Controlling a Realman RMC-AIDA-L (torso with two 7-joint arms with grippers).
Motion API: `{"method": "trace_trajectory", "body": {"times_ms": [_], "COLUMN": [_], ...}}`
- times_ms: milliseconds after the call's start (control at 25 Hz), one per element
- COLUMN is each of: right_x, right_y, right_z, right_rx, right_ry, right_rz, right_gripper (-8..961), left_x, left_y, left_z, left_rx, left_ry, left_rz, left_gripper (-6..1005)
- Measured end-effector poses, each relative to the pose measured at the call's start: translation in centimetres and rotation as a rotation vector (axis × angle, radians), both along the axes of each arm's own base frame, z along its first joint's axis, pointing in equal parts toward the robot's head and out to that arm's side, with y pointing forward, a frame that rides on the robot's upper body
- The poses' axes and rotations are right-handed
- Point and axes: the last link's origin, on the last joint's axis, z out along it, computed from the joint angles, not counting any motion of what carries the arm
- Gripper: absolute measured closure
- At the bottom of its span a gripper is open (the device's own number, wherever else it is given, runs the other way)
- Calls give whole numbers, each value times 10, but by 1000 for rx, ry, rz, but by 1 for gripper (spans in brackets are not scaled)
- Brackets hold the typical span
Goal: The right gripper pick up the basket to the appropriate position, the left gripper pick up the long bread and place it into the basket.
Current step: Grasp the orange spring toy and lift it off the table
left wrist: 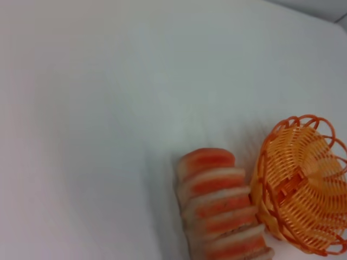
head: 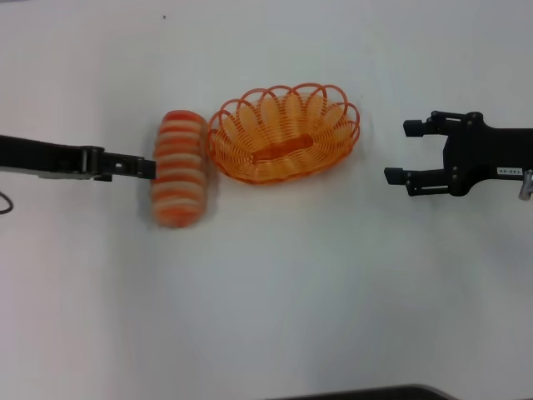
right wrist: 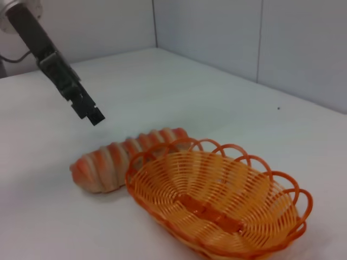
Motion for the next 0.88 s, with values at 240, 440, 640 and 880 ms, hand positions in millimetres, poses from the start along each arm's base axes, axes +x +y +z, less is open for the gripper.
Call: {"method": "trace_trajectory", "body": {"times_ms": [240, 440, 640, 880], "right_x": [-1, 0, 0, 1], "right_y": [3, 5, 5, 5], "right_z": [6, 12, 14, 14], "right_rx": [22, 39, 46, 46], "right_ry": [5, 1, 0, 0], "right_rz": [-14, -25, -30, -30], "right_gripper": [76, 76, 75, 75], "left_x": [35, 49, 57, 59], "left_y": [3, 7, 10, 11], "left_z": [-17, -31, -41, -45], "left_rx": [-49, -76, -73, -68], "left_ry": [117, 216, 258, 261], "left_rz": [-30, -48, -71, -69], "left_gripper": [80, 80, 80, 80]}}
